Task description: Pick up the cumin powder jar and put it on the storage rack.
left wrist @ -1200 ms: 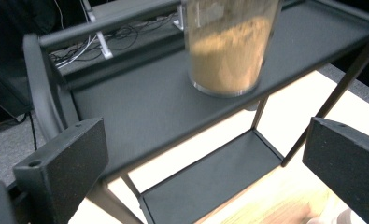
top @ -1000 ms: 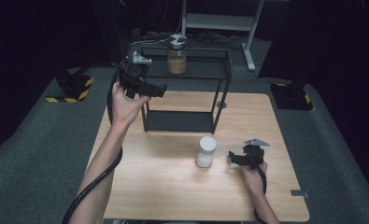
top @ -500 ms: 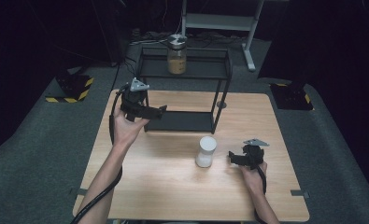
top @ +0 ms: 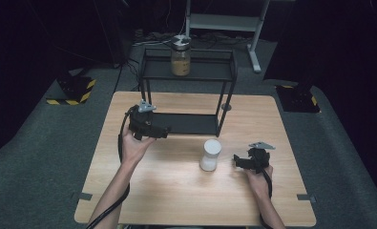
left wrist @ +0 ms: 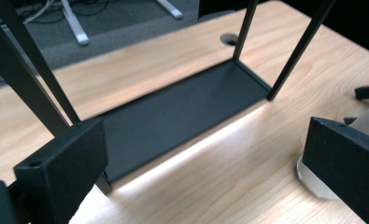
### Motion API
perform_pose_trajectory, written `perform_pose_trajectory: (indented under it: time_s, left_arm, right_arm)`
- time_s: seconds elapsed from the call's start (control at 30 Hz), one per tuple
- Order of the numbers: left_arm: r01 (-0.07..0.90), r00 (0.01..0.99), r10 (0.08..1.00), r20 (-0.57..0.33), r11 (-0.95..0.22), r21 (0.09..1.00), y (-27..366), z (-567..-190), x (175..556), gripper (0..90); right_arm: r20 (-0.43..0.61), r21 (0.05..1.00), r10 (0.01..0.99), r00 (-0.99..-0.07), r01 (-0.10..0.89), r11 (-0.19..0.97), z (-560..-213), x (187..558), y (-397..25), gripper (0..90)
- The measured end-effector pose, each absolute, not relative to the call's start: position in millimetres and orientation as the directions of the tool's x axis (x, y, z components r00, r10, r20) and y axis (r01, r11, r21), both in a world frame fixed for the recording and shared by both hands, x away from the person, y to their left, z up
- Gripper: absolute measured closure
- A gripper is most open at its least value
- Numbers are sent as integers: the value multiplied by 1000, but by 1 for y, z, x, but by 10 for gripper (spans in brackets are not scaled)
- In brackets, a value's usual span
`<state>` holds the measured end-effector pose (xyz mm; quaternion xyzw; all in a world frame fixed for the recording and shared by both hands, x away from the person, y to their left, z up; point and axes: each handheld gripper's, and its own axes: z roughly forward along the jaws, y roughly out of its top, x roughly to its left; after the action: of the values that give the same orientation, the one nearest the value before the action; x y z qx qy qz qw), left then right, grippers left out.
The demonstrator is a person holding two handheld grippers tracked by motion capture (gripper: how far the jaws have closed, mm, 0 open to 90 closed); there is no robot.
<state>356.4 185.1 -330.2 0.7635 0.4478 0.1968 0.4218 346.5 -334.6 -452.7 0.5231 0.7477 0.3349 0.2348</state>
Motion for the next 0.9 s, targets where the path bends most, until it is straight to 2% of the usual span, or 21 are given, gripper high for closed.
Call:
perform_pose_trajectory:
  time_s: [0.27, 0.63, 0.9]
  left_arm:
    - [574, 499, 858, -124, -219, 789, 180, -380, 365, 5]
    - [638, 459, 870, -181, -181, 748, 171, -424, 372, 5]
    - [640, 450, 880, -150, -201, 741, 155, -439, 370, 5]
  right_arm:
    - [-4, 745, 940, -342, 626, 231, -452, 347, -334, 69]
    - [5, 748, 939, -343, 625, 224, -453, 347, -336, 69]
    - [13, 748, 940, -341, 627, 217, -453, 346, -337, 69]
